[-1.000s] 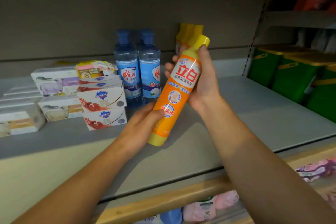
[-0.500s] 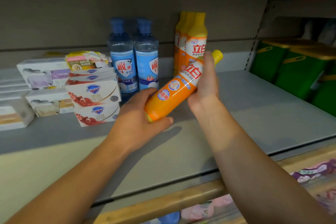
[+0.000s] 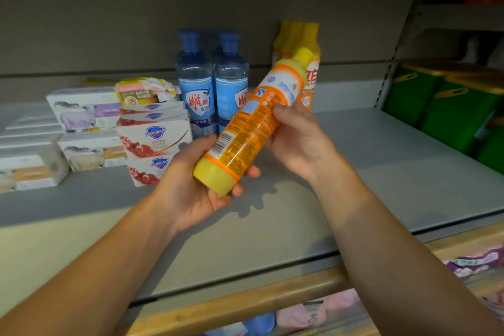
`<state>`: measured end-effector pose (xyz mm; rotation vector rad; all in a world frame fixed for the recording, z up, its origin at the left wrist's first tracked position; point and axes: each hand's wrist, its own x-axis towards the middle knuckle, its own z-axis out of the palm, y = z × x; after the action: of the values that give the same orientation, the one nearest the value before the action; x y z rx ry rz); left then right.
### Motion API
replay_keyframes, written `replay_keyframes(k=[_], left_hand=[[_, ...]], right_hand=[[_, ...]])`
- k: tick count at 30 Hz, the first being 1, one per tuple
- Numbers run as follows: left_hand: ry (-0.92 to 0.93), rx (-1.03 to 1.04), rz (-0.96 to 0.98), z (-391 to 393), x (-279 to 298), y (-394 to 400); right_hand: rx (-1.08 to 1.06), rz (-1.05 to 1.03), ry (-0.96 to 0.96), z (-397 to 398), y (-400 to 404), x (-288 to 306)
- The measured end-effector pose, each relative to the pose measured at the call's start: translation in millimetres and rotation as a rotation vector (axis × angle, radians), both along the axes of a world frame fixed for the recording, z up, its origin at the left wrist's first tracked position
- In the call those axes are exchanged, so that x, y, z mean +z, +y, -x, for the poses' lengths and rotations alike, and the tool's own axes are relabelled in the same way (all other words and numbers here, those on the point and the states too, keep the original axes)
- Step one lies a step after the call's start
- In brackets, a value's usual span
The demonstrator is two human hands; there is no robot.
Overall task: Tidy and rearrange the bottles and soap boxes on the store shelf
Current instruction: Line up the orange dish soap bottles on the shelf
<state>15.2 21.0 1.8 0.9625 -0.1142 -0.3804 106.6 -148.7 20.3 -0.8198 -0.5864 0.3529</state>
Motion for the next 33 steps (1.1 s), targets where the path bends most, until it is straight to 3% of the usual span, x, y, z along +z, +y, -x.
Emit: replay_keyframes(k=[4,10,13,16,20,25,29,33], left_hand=[[-0.004,0.082,-0.104,-3.9,-2.2,-6.1],[-0.318,0.448,-0.777,-4.4,-14.5,-24.3],[-0.443,0.585,-0.976,-5.4,-15.0,-22.0],[-0.347,0.567,-0.831,-3.6,-13.5,-19.3],[-0.102,0.275,-0.4,-1.2,-9.5,-14.5],[0.055,-0.027,-0.13,-1.8,-6.5,-4.3],[0.042,-0.074,-0.162,-2.3,-7.2,-4.3],[-0.115,0.283,-0.386,-4.7,-14.6,-19.1]], right_hand=[[-0.238,0.02,0.033,0.1,5.2,-1.4],[-0.787,0.308,-0.116,3.4,15.9,-4.7],[-0.867,0.337,-0.171,5.0,18.9,-6.8],[-0.77,0.317,-0.15,6.7,22.9,-5.5],[-0.598,0.294,-0.067,7.9,23.3,-5.8],[-0.492,0.338,-0.078,9.3,27.1,-9.6],[-0.549,0.38,-0.067,11.5,29.9,-10.5],[-0.656,0.436,-0.121,11.4,22.0,-6.3]])
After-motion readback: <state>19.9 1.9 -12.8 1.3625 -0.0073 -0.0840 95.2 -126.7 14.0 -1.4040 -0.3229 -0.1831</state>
